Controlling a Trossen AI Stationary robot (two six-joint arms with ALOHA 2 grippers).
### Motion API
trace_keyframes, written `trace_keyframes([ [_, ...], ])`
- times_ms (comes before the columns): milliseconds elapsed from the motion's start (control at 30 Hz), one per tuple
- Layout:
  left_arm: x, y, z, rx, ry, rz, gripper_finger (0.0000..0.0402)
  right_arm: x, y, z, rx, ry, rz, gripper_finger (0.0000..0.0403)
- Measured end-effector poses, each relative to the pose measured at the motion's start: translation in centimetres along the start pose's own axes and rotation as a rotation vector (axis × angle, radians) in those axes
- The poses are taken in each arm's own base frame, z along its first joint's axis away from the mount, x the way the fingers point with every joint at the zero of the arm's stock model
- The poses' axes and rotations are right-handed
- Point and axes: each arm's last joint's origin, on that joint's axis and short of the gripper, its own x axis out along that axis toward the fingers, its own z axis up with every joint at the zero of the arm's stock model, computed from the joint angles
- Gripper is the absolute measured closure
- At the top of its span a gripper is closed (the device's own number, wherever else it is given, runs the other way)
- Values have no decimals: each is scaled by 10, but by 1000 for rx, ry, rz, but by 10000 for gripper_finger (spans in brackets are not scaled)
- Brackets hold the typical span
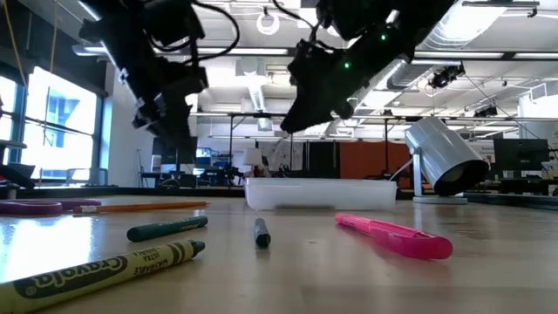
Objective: Pick & place school supplies into a supply box
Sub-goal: Put the orange pencil into the gray supply box
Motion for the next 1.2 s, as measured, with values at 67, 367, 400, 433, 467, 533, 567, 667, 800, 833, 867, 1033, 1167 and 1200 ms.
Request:
trace_keyframes([
  [67,4,-3,-13,-32,18,-14,339,-4,-2,5,-30,-29,1,300],
  [367,27,-23,-62,-110,-166,13,339,-11,-10,30,-108,-230,-8,300],
  [400,30,-22,-64,-104,-166,35,339,-11,-10,31,-103,-239,-7,300],
  [433,32,-22,-65,-100,-163,47,339,-11,-11,31,-97,-241,-8,300],
  [467,33,-22,-65,-102,-162,47,339,-11,-11,31,-96,-241,-8,300],
  [533,37,-25,-65,-112,-154,21,339,-11,-12,32,-94,-245,-10,301],
  [567,38,-26,-65,-100,-148,11,339,-11,-12,33,-92,-250,-11,301],
  [667,40,-29,-63,-60,-165,-18,339,-11,-15,34,-86,-259,-16,301],
  [800,38,-33,-58,-71,-217,-53,339,-10,-17,34,-75,-259,-12,300],
  [833,38,-34,-57,-64,-231,-53,339,-10,-16,34,-76,-259,1,300],
  [867,38,-34,-56,-50,-238,-52,339,-10,-16,34,-79,-259,17,301],
  [1033,35,-39,-49,-3,-247,-72,327,-10,-13,34,-90,-256,102,301],
  [1167,33,-41,-32,56,-261,-84,286,-10,-13,34,-93,-254,122,300],
  [1200,34,-40,-28,64,-262,-77,271,-10,-13,34,-93,-254,121,301],
])
